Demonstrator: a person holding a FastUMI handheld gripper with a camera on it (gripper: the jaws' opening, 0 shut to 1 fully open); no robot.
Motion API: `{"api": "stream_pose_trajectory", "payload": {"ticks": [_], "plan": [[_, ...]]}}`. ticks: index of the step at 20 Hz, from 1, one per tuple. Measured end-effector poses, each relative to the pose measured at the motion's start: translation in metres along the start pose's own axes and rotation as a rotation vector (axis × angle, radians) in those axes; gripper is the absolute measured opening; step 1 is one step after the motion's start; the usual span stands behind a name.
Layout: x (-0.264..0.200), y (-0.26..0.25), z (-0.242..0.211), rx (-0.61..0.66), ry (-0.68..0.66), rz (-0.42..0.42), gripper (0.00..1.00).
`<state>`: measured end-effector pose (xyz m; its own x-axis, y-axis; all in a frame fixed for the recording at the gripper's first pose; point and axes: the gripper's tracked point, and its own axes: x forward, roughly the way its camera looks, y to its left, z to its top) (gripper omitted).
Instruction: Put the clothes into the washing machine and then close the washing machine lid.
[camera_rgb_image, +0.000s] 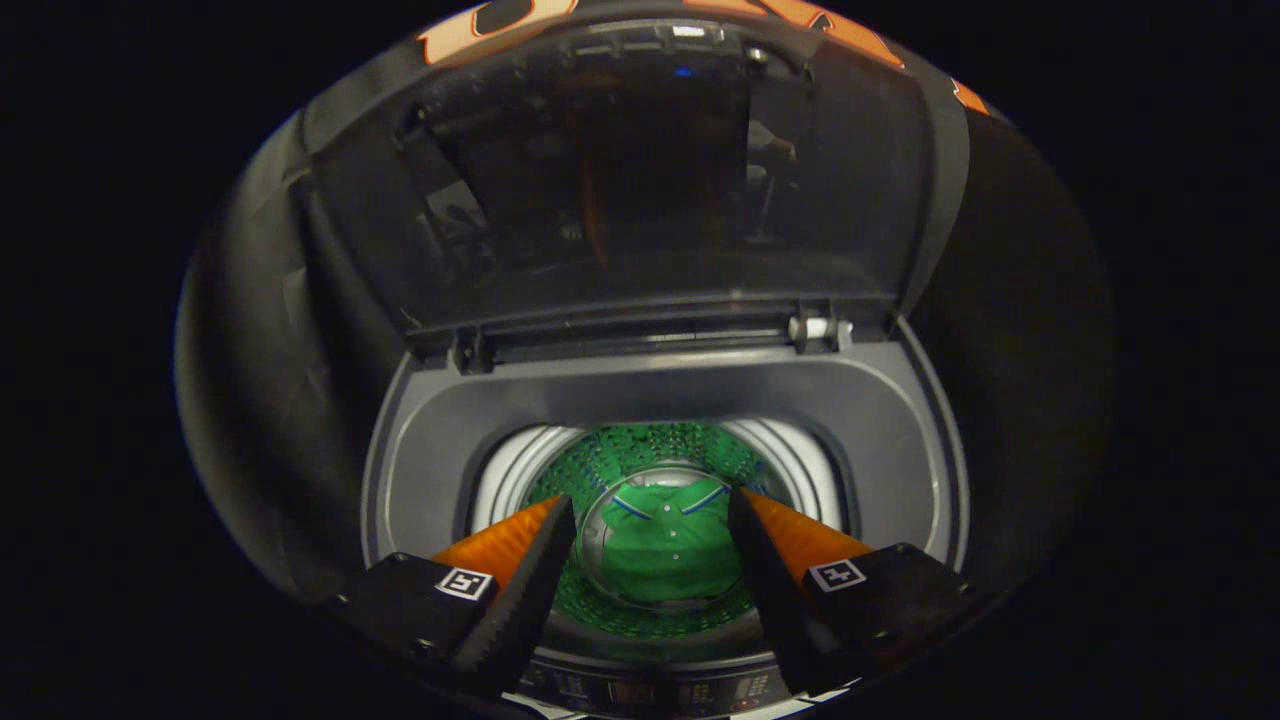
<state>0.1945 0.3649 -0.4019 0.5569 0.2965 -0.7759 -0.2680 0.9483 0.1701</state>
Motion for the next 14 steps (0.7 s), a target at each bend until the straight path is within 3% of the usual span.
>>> {"api": "stream_pose_trajectory", "payload": {"ticks": [10, 14], "plan": [[-0.102, 0.015, 0.124, -0.059, -0.263, 0.032, 0.99], [-0.118, 0.018, 0.164, -0.081, -0.327, 0.042, 0.99]]}}
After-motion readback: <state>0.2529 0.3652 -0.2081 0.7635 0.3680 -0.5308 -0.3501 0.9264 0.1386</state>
